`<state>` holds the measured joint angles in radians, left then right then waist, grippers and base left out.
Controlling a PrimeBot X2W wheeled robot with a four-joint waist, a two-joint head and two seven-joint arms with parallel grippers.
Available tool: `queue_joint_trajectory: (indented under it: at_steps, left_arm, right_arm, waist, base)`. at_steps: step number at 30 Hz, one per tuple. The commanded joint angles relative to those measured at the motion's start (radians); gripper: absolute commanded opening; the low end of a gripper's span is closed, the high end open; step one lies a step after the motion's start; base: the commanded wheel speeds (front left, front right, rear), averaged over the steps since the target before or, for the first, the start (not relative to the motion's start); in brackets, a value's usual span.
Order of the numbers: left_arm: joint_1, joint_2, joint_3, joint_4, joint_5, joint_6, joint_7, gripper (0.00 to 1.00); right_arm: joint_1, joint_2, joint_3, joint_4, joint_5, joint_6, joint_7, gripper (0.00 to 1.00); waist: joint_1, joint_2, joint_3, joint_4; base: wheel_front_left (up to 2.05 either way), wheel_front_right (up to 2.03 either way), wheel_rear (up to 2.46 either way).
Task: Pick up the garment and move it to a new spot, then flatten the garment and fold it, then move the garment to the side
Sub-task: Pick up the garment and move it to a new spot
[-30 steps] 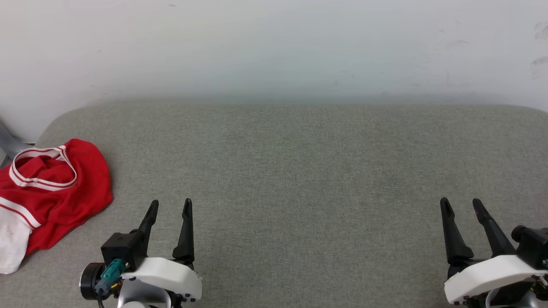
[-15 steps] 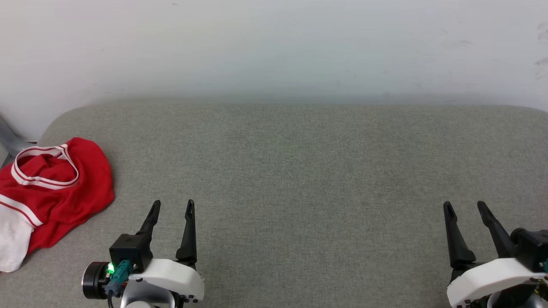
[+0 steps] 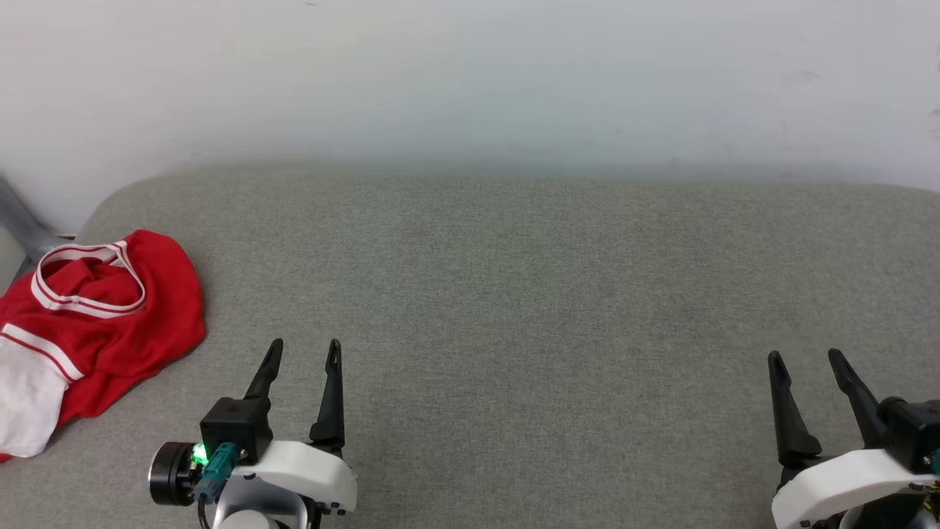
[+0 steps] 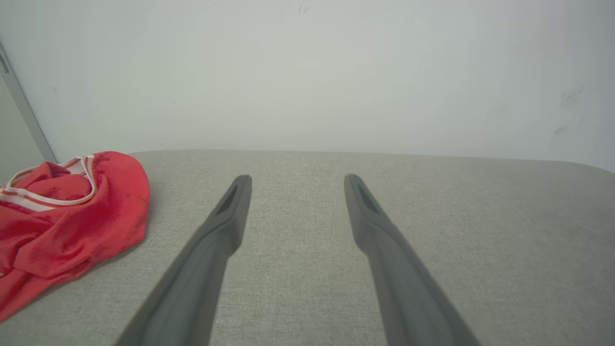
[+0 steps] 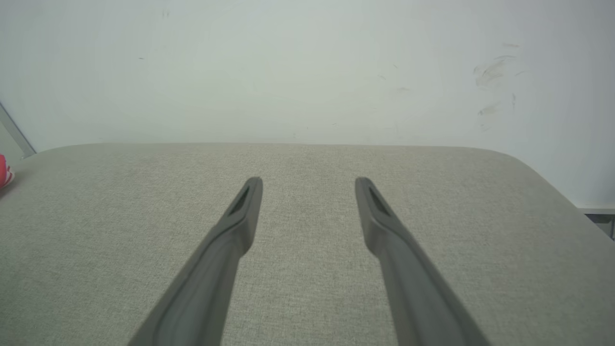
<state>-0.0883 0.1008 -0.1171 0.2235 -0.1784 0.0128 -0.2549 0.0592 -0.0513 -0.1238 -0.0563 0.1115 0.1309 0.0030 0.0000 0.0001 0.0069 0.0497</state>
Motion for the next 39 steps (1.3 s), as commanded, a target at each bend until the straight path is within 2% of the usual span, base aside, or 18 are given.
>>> queue_joint_trajectory:
  at_steps: [1, 10, 27, 33, 39]
  left_arm:
    - [-0.011, -0.001, 0.003, 0.004, 0.010, -0.002, -0.007, 1.00]
    - [-0.046, -0.003, 0.020, 0.023, -0.031, -0.014, -0.011, 1.00]
    - [-0.050, 0.021, 0.051, 0.011, -0.062, 0.013, -0.006, 1.00]
    - [-0.047, 0.032, 0.057, 0.002, -0.073, 0.012, -0.001, 1.00]
    - [-0.043, 0.036, 0.054, -0.004, -0.081, 0.013, 0.005, 1.00]
  right_arm:
    - [0.001, 0.002, -0.001, -0.009, -0.021, 0.000, -0.006, 1.00]
    - [0.003, 0.002, 0.035, -0.050, -0.016, 0.000, -0.016, 1.00]
    - [-0.013, 0.002, 0.106, -0.099, -0.026, 0.000, -0.006, 1.00]
    - [-0.019, 0.002, 0.124, -0.105, -0.031, 0.000, -0.010, 1.00]
    - [-0.026, 0.002, 0.124, -0.110, -0.032, 0.000, -0.006, 1.00]
  waist:
    - [0.0000, -0.0001, 0.001, 0.009]
    - [0.0000, -0.0001, 0.007, 0.113]
    - [0.0000, -0.0001, 0.020, 0.371]
    - [0.0000, -0.0001, 0.022, 0.425]
    - [0.0000, -0.0001, 0.023, 0.451]
  base:
    - [0.00, 0.00, 0.00]
    - [0.00, 0.00, 0.00]
    - [0.00, 0.00, 0.00]
    - [0.00, 0.00, 0.00]
    - [0.00, 0.00, 0.00]
